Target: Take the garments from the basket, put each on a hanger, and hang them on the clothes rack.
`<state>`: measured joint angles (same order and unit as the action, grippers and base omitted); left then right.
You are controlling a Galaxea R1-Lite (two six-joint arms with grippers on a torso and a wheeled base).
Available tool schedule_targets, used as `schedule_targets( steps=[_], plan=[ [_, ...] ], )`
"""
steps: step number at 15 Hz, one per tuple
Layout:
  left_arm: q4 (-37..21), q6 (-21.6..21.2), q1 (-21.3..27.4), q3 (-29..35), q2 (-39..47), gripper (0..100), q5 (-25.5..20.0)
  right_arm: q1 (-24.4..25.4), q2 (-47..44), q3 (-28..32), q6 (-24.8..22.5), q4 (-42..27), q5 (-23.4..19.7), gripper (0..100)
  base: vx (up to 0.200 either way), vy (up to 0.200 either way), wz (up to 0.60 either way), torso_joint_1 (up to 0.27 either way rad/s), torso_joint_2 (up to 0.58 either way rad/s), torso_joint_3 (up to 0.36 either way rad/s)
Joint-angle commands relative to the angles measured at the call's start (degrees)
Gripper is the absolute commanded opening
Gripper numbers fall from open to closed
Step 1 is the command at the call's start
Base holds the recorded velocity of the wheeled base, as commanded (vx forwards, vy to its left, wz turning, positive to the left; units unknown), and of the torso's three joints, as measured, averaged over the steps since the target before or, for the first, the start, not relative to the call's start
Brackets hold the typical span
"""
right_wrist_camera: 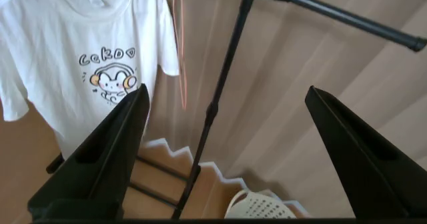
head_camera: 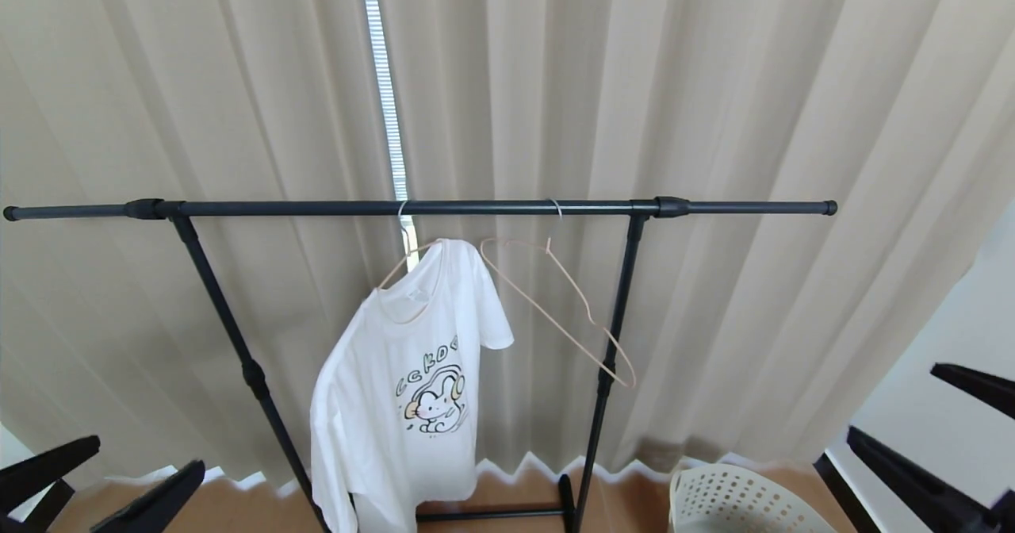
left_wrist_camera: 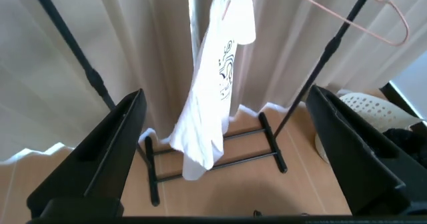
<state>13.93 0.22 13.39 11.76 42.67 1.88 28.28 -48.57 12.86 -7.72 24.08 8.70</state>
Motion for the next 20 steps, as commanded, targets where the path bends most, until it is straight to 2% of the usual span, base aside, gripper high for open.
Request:
schedule_targets(
  steps=[1,3,4,7,8,10,11,12,14,17,20],
  plan=[
    [-1.45,-0.48,-0.03,-6.23,-11.03,100,0.14,0.02,16.93,-8.91,-0.02,-7.64,0.96,100,0.000,0.000,0.00,0.000,0.00,0.000],
    [-6.46,-1.01,-0.03,-9.30,-17.00,100,-0.03,0.02,25.98,-10.40,0.07,-18.01,0.52,100,0.000,0.000,0.00,0.000,0.00,0.000],
    [-8.40,-1.01,-0.03,-10.62,-18.67,100,-0.03,0.02,28.88,-11.28,0.16,-20.12,0.52,100,0.000,0.000,0.00,0.000,0.00,0.000],
    [-9.98,-0.83,-0.03,-11.76,-22.54,100,0.06,0.02,31.96,-12.86,0.33,-21.09,0.44,100,0.000,0.000,0.00,0.000,0.00,0.000],
    [-12.70,-0.75,-0.38,-11.76,-24.03,100,0.14,-0.07,32.40,-12.86,1.74,-21.09,0.44,100,0.000,0.000,0.00,0.000,0.00,0.000],
    [-14.37,-0.83,-2.05,-11.76,-24.91,100,0.14,-0.68,33.45,-12.86,4.38,-21.26,0.70,100,0.000,0.000,0.00,0.000,0.00,0.000],
    [-14.37,-0.83,-3.54,-11.68,-25.35,100,0.14,-1.91,34.24,-12.86,4.64,-21.26,0.88,100,0.000,0.000,0.00,0.000,0.00,0.000],
    [-14.37,-1.01,-8.38,-11.76,-27.20,100,-0.03,-7.19,37.14,-12.86,4.55,-21.26,0.79,100,0.000,0.000,0.00,0.000,0.00,0.000],
    [-14.37,-1.10,-12.07,-11.76,-30.89,100,-0.56,-13.60,38.99,-12.86,4.55,-21.35,0.35,100,0.000,0.000,0.00,0.000,0.00,0.000],
    [-14.46,-1.01,-8.55,-11.59,-37.39,100,-2.76,-17.03,41.71,-12.86,4.64,-21.35,0.00,100,0.000,0.000,0.00,0.000,0.00,0.000],
    [-14.37,-1.10,-8.64,-11.68,-37.48,100,-2.49,-17.82,42.68,-12.86,5.26,-21.35,0.08,100,0.000,0.000,0.00,0.000,0.00,0.000]
  ],
)
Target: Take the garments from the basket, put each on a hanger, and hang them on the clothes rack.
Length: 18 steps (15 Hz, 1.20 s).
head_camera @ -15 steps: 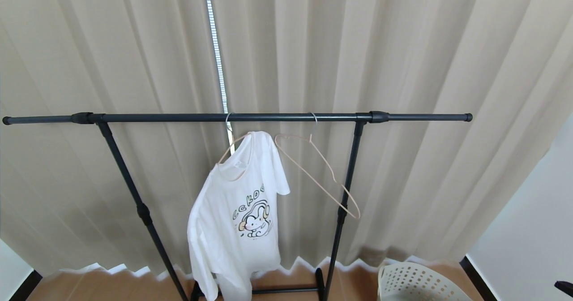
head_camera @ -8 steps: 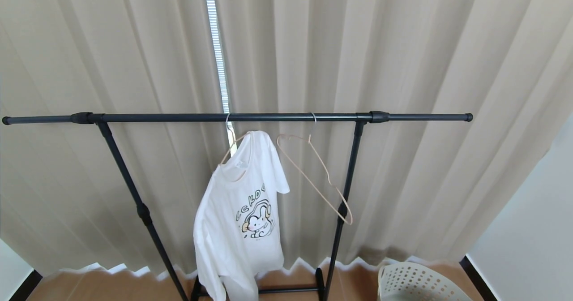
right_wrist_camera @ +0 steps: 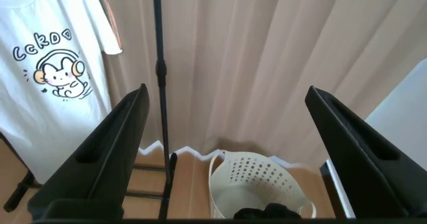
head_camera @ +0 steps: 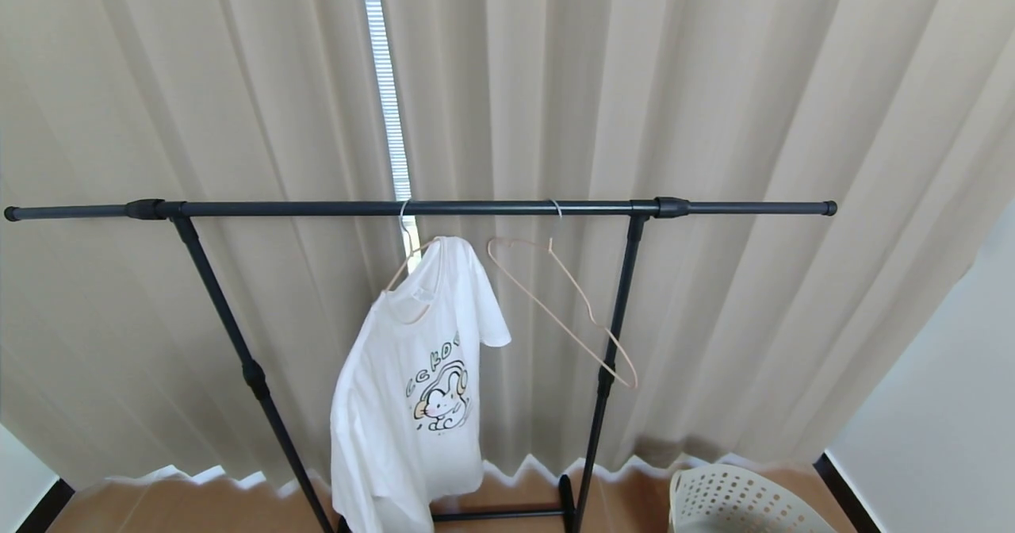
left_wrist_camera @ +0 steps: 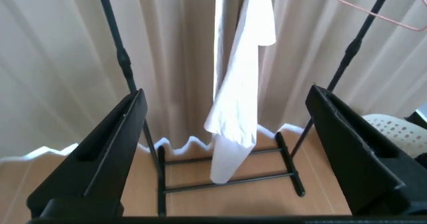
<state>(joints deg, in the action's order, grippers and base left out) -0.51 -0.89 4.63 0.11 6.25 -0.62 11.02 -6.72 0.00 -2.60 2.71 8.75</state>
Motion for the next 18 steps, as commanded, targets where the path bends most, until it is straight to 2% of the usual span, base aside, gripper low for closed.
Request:
schedule_targets(
  steps=[1,3,4,6,7,8,9,10,11,12,13,14,16,17,18],
  plan=[
    [0.07,-0.08,-0.50,-0.11,-1.24,100,1.59,-1.88,0.83,0.00,0.40,0.02,0.12,100,0.000,0.000,0.00,0.000,0.00,0.000],
    [-0.02,-0.96,-4.63,-0.11,-4.67,100,3.52,-6.45,1.00,0.00,0.49,0.11,0.12,100,0.000,0.000,0.00,0.000,0.00,0.000],
    [0.07,-0.78,-5.16,-0.11,-5.90,100,4.14,-9.53,2.94,0.00,0.22,0.02,-0.05,100,0.000,0.000,0.00,0.000,0.00,0.000],
    [-0.02,-0.78,-4.90,-0.02,-6.25,100,3.79,-10.67,6.28,0.00,1.19,-1.30,-1.19,100,0.000,0.000,0.00,0.000,0.00,0.000],
    [-0.02,-0.60,-4.81,-0.02,-6.25,100,2.82,-10.67,6.28,0.00,1.37,-1.21,-1.46,100,0.000,0.000,0.00,0.000,0.00,0.000],
    [-0.02,0.01,-4.72,0.07,-6.25,100,-0.26,-10.67,6.28,0.00,1.45,-1.30,-1.63,100,0.000,0.000,0.00,0.000,0.00,0.000],
    [-0.02,0.01,-4.72,0.07,-6.25,100,-0.26,-10.67,6.28,0.00,1.45,-1.30,-1.63,100,0.000,0.000,0.00,0.000,0.00,0.000],
    [-0.10,0.36,-4.46,0.07,-6.25,100,-0.52,-10.67,6.37,0.00,1.98,-1.56,-3.57,100,0.000,0.000,0.00,0.000,0.00,0.000],
    [-0.10,0.63,-4.54,0.07,-6.17,100,0.45,-10.67,6.37,0.00,2.33,-1.56,-3.83,100,0.000,0.000,0.00,0.000,0.00,0.000],
    [-0.02,0.54,-4.63,-0.02,-6.17,100,5.19,-10.67,6.45,0.00,2.42,-1.39,-3.22,100,0.000,0.000,0.00,0.000,0.00,0.000],
    [-0.02,0.71,-4.63,-0.02,-6.17,100,7.48,-10.67,6.45,0.00,2.51,-1.21,-2.51,100,0.000,0.000,0.00,0.000,0.00,0.000],
    [-0.02,1.59,-4.63,-0.11,-6.17,100,8.09,-10.67,6.45,0.00,2.51,-0.95,-0.14,100,0.000,0.000,0.00,0.000,0.00,0.000],
    [-0.02,1.68,-4.72,-0.11,-6.17,100,8.36,-10.67,6.45,0.00,2.25,-1.12,-0.05,100,0.000,0.000,0.00,0.000,0.00,0.000],
    [-0.02,1.59,-4.72,-0.02,-6.17,100,8.36,-10.67,6.45,0.00,2.25,-1.56,-1.02,100,0.000,0.000,0.00,0.000,0.00,0.000],
    [-0.02,1.86,-4.63,-0.02,-6.17,100,8.18,-10.67,6.45,0.00,2.51,-1.56,-4.01,100,0.000,0.000,0.00,0.000,0.00,0.000]
  ],
)
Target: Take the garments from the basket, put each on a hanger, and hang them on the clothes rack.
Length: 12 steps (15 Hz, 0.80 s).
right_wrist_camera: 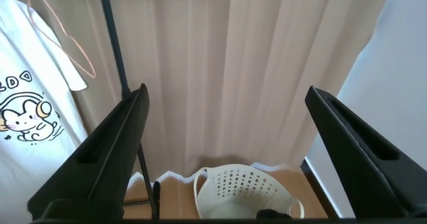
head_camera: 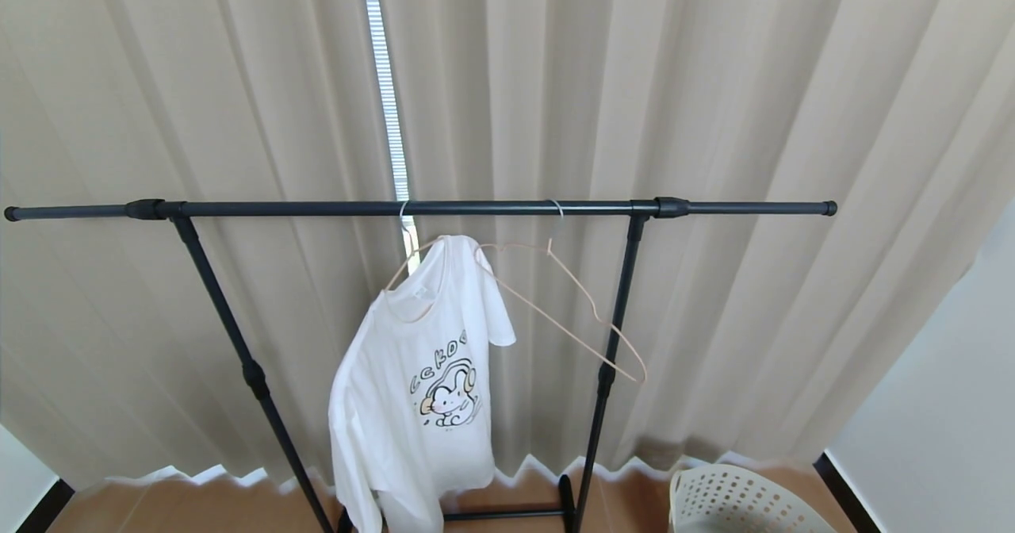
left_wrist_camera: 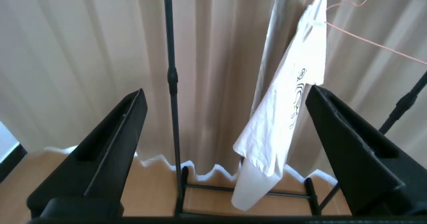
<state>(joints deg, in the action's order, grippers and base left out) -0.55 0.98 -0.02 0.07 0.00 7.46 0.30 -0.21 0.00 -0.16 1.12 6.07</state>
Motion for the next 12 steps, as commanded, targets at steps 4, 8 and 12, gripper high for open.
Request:
schedule_targets(
  steps=[4,8,12],
  plan=[
    [-0.07,1.49,0.38,0.19,0.09,100,-0.87,1.37,-3.31,0.00,0.95,-0.07,-3.52,100,0.000,0.000,0.00,0.000,0.00,0.000],
    [-0.15,1.22,-0.15,0.10,0.62,100,1.50,0.05,0.21,0.00,-1.51,0.02,-3.17,100,0.000,0.000,0.00,0.000,0.00,0.000],
    [-0.24,0.61,-0.06,0.28,0.35,100,0.98,-0.13,0.03,0.00,-2.30,1.25,-1.50,100,0.000,0.000,0.00,0.000,0.00,0.000]
  ],
)
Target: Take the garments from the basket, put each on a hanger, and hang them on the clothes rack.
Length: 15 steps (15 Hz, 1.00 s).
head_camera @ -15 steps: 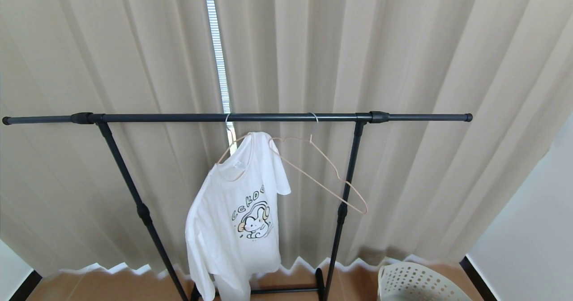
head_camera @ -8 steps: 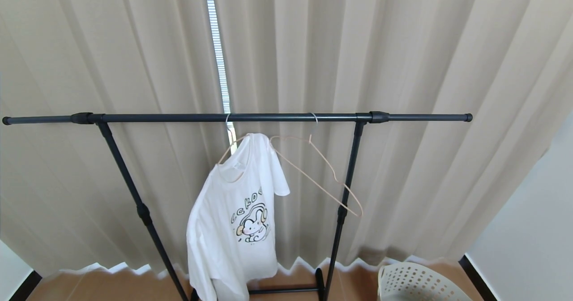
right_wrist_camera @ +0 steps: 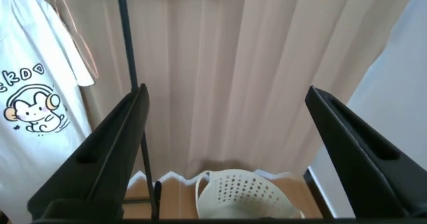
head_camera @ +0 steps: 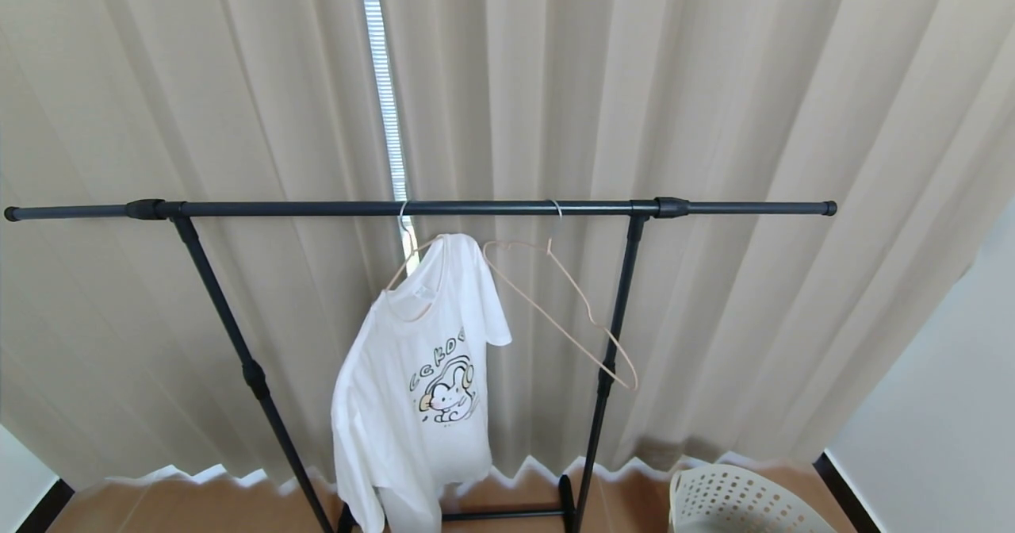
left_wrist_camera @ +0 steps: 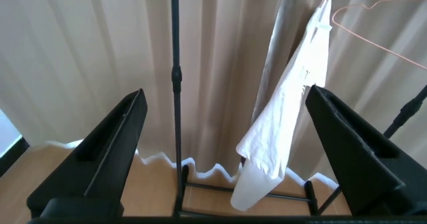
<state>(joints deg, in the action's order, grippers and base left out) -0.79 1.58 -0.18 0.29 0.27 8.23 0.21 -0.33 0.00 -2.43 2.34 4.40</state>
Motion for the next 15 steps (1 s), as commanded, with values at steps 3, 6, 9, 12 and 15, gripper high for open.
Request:
schedule_targets(
  steps=[3,6,9,12,15],
  plan=[
    [0.00,0.52,0.45,0.23,-0.18,100,-2.69,-0.03,0.15,0.00,-0.04,-0.49,-6.07,100,0.000,0.000,0.00,0.000,0.00,0.000],
    [0.09,0.70,0.36,0.15,-0.27,100,-2.60,-0.03,0.15,0.00,0.23,-0.49,-6.07,100,0.000,0.000,0.00,0.000,0.00,0.000],
    [0.09,0.26,0.36,0.15,-0.27,100,-2.78,-0.03,0.15,0.00,0.67,-0.49,-5.98,100,0.000,0.000,0.00,0.000,0.00,0.000],
    [0.09,0.35,0.36,0.15,-0.27,100,-2.78,-0.03,0.24,0.00,0.49,-0.49,-5.98,100,0.000,0.000,0.00,0.000,0.00,0.000],
    [0.09,0.35,0.36,0.15,-0.27,100,-2.78,-0.03,0.24,0.00,0.32,-0.49,-5.98,100,0.000,0.000,0.00,0.000,0.00,0.000]
  ],
)
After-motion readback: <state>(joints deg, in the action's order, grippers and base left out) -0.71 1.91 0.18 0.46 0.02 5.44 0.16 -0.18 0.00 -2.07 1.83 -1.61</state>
